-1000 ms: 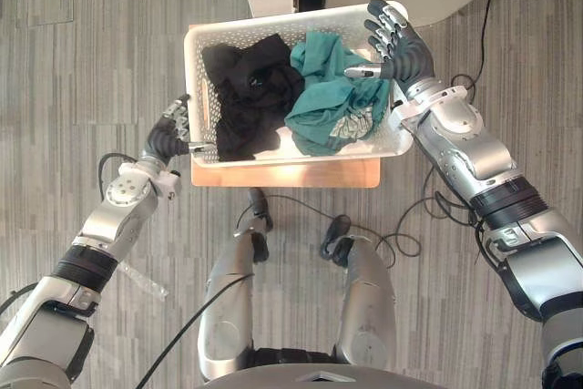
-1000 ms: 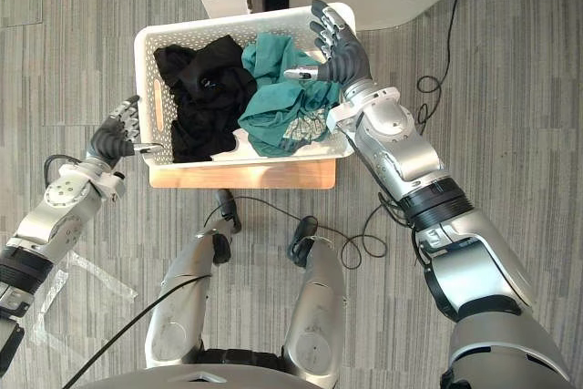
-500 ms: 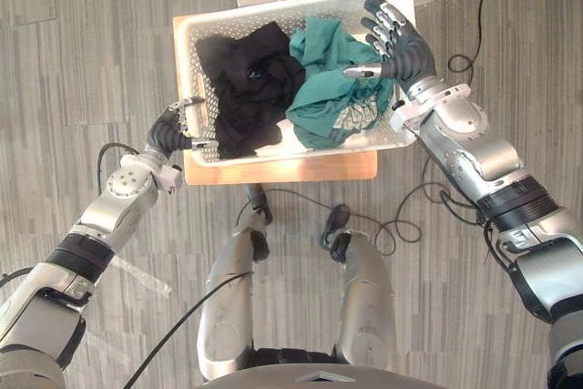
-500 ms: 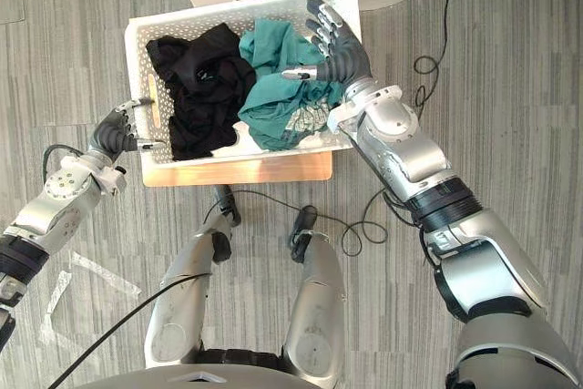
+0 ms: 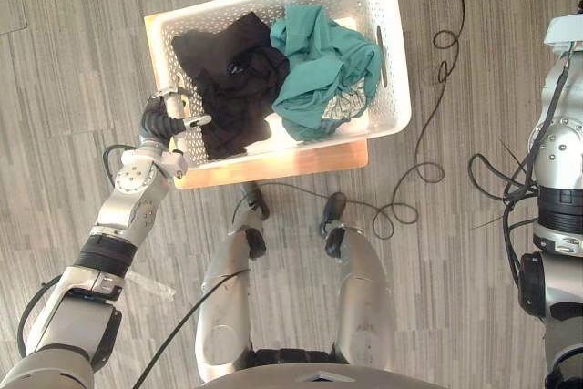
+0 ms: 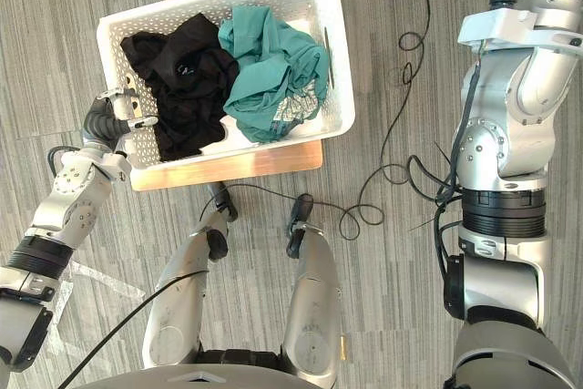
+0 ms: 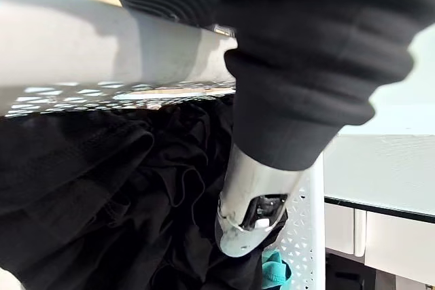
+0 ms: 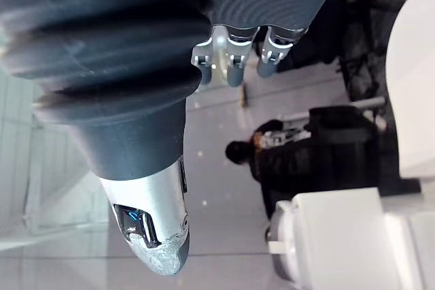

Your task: Pick up the laundry basket with both hands and put the clothes into the washing machine.

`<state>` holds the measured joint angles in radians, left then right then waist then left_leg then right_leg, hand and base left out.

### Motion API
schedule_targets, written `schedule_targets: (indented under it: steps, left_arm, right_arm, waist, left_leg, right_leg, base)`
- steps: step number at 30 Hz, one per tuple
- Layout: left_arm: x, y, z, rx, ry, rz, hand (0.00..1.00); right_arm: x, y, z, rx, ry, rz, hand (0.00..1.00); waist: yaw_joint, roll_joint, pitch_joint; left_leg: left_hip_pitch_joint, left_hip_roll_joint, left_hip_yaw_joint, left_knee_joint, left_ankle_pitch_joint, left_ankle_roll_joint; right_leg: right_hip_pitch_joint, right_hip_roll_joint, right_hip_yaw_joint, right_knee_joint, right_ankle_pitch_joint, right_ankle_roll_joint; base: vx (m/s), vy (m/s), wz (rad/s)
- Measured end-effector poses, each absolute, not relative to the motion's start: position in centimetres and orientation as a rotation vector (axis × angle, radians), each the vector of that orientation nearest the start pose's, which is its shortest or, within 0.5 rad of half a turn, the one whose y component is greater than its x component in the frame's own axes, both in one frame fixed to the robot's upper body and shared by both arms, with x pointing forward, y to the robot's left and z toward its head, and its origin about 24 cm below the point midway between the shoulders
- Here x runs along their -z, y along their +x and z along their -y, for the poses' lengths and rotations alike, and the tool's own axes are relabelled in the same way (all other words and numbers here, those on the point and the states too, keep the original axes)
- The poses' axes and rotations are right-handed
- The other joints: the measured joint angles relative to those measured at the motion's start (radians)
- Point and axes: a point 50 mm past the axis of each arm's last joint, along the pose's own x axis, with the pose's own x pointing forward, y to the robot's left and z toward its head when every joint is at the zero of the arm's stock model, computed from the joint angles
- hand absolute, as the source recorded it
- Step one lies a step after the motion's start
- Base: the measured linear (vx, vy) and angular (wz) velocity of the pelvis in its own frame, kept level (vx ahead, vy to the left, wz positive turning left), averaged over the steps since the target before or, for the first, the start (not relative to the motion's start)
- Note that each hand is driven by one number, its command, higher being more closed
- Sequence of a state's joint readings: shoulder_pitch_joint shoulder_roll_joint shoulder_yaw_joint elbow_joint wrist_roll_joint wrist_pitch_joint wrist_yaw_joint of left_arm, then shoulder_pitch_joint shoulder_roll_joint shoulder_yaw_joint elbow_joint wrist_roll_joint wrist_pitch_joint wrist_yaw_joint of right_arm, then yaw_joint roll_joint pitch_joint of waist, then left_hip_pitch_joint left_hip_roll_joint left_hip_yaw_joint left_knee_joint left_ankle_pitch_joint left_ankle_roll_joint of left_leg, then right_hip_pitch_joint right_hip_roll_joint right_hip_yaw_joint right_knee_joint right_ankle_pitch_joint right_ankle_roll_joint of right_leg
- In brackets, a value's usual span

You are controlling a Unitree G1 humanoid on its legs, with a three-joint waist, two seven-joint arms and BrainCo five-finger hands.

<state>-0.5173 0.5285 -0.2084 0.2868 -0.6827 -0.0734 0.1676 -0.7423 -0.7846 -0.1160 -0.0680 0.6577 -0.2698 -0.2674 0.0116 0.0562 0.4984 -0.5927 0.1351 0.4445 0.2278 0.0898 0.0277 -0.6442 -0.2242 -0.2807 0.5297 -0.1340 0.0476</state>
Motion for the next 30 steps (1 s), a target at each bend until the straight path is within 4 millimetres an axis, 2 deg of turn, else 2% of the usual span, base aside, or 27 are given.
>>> schedule_targets:
  steps: [4, 8, 9, 12, 17, 20, 24, 30]
  left_arm:
    - [-14.1, 34.2, -20.1, 0.001, -0.142, 0.203, 0.00]
    - [-14.5, 34.2, -20.3, -0.002, -0.145, 0.221, 0.00]
    - [-15.0, 34.1, -20.3, -0.002, -0.139, 0.240, 0.00]
    - [-15.2, 34.0, -19.8, 0.037, -0.103, 0.243, 0.00]
    - [-15.1, 33.6, -19.7, 0.103, -0.022, 0.211, 0.00]
    - [-14.8, 33.4, -19.8, 0.125, 0.002, 0.191, 0.00]
    - [-14.6, 33.3, -19.9, 0.156, 0.046, 0.167, 0.00]
    - [-15.0, 33.2, -20.3, 0.182, 0.097, 0.165, 0.00]
  right_arm:
    - [-33.4, 28.5, 23.8, 0.105, -0.066, 1.004, 0.00]
    - [-29.8, 31.9, 22.4, 0.007, -0.188, 0.743, 0.00]
    - [-28.2, 33.2, 21.8, -0.049, -0.240, 0.626, 0.00]
    - [-26.4, 35.5, 20.7, -0.175, -0.386, 0.414, 0.00]
    - [-28.2, 37.0, 21.2, -0.217, -0.571, 0.282, 0.00]
    - [-28.8, 37.6, 21.2, -0.227, -0.625, 0.237, 0.00]
    - [-29.1, 37.6, 21.4, -0.242, -0.710, 0.182, 0.00]
    - [-29.5, 37.4, 21.5, -0.262, -0.722, 0.154, 0.00]
  waist:
    - [-0.006, 0.000, 0.000]
    - [-0.001, 0.000, 0.000]
    - [-0.005, 0.000, 0.000]
    - [-0.003, 0.000, 0.000]
    - [0.007, 0.000, 0.000]
    - [0.008, 0.000, 0.000]
    - [0.008, 0.000, 0.000]
    - [0.010, 0.000, 0.000]
  left_leg:
    - [0.000, 0.003, 0.004, 0.000, 0.001, 0.001]
    - [-0.010, 0.014, 0.023, 0.001, 0.001, 0.001]
    - [-0.021, 0.019, 0.021, 0.003, 0.001, 0.002]
    - [-0.026, 0.020, 0.023, 0.003, 0.002, 0.003]
    - [-0.029, 0.026, 0.021, 0.007, 0.002, 0.003]
    - [-0.034, 0.037, 0.016, 0.028, -0.003, 0.009]
    - [-0.039, 0.041, 0.009, 0.033, -0.005, 0.009]
    - [-0.059, 0.055, -0.001, 0.059, -0.009, 0.010]
  right_leg:
    - [-0.004, 0.004, 0.004, -0.004, 0.000, -0.001]
    - [-0.022, 0.019, 0.020, -0.017, 0.013, -0.001]
    - [-0.026, 0.023, 0.015, -0.024, 0.017, -0.001]
    - [-0.033, 0.023, 0.018, -0.023, 0.018, -0.002]
    - [-0.030, 0.031, 0.017, -0.027, 0.025, -0.003]
    - [-0.020, 0.037, 0.012, -0.031, 0.027, -0.004]
    - [-0.019, 0.040, 0.004, -0.040, 0.028, -0.006]
    - [-0.023, 0.050, -0.003, -0.042, 0.032, -0.010]
  base:
    - [0.00, -0.021, -0.04]
    - [0.01, -0.033, -0.15]
    - [0.03, -0.034, -0.05]
    - [0.03, -0.038, -0.03]
    - [0.03, -0.041, -0.02]
    - [0.01, -0.048, -0.01]
    - [-0.02, -0.037, 0.02]
    - [0.00, -0.047, 0.00]
